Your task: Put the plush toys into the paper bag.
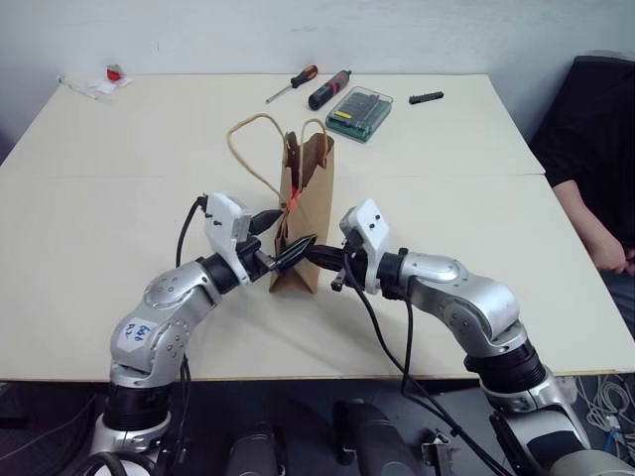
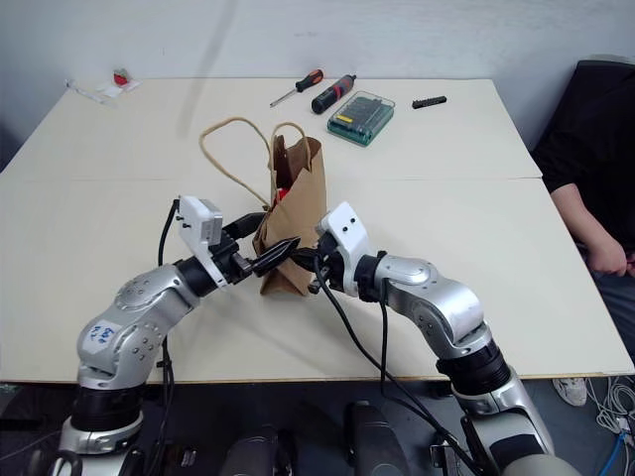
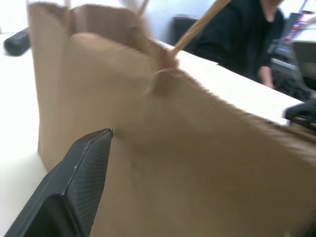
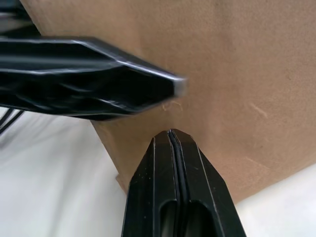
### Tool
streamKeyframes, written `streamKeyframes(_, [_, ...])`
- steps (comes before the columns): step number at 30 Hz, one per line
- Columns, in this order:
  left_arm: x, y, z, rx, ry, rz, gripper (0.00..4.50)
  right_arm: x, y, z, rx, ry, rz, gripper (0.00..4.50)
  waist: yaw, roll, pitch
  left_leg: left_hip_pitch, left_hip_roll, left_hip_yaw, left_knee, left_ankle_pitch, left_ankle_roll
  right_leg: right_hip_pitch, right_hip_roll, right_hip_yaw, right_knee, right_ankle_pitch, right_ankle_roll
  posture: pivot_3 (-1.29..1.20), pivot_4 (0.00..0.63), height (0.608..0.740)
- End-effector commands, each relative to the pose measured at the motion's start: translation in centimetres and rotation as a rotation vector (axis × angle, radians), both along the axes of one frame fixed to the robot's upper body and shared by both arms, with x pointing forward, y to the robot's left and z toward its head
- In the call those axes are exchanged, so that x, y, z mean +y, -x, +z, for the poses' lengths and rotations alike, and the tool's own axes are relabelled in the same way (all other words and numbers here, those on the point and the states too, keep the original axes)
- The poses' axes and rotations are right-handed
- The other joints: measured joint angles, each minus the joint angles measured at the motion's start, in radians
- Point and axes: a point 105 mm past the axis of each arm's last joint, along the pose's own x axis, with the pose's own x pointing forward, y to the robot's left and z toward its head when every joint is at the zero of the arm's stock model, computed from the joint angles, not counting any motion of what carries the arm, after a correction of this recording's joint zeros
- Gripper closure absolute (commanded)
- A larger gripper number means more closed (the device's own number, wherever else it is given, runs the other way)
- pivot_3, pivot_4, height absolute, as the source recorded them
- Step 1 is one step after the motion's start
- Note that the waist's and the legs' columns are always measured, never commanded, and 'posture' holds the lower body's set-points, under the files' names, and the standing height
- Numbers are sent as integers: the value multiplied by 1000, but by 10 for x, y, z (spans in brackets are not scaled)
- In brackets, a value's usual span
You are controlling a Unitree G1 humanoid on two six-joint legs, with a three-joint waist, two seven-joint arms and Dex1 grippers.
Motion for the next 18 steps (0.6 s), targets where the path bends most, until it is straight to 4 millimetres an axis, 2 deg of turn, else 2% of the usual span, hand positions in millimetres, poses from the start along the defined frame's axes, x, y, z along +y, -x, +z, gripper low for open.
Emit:
streamKeyframes(1, [-8, -1, 12, -66, 4, -6, 602, -3, 1, 11, -56, -20, 7, 4500, 0, 0, 0, 0, 0, 0, 0, 0, 0, 0, 0, 0, 0, 0, 0, 0, 150, 740])
streamKeyframes(7, [-5, -6, 10, -59, -7, -46, 2574, -20, 14, 18, -87, -43, 1, 4500, 1, 0, 0, 0, 0, 0, 0, 0, 0, 0, 0, 0, 0, 0, 0, 0, 150, 740])
streamKeyframes(10, [-5, -2, 11, -41, 10, -141, 3549, -39, 22, 28, -119, -59, -25, 4500, 3, 0, 0, 0, 0, 0, 0, 0, 0, 0, 0, 0, 0, 0, 0, 0, 150, 740])
streamKeyframes(13, [-10, 8, 17, -48, 27, -327, 4479, -71, 36, 41, -164, -42, -74, 4500, 8, 0, 0, 0, 0, 0, 0, 0, 0, 0, 0, -1, 0, 0, 0, 0, 150, 740])
streamKeyframes(14, [-12, 11, 19, -44, 23, -393, 4479, -82, 42, 45, -171, -34, -87, 4500, 13, 0, 0, 0, 0, 0, 0, 0, 0, 0, 0, -1, 0, 0, 0, 0, 150, 740])
streamKeyframes(16, [-18, 16, 22, -30, 7, -538, 4500, -105, 59, 56, -167, -24, -95, 4136, 26, 0, 0, -1, -1, 0, 0, 0, 0, 0, 0, -1, 0, 0, 0, 0, 150, 740])
streamKeyframes(18, [-27, 18, 24, -18, -14, -676, 4500, -125, 81, 63, -153, 19, -78, 3549, 31, 0, 0, 0, -1, -1, 0, 0, 0, 1, 0, -1, -1, 0, 0, 0, 150, 740])
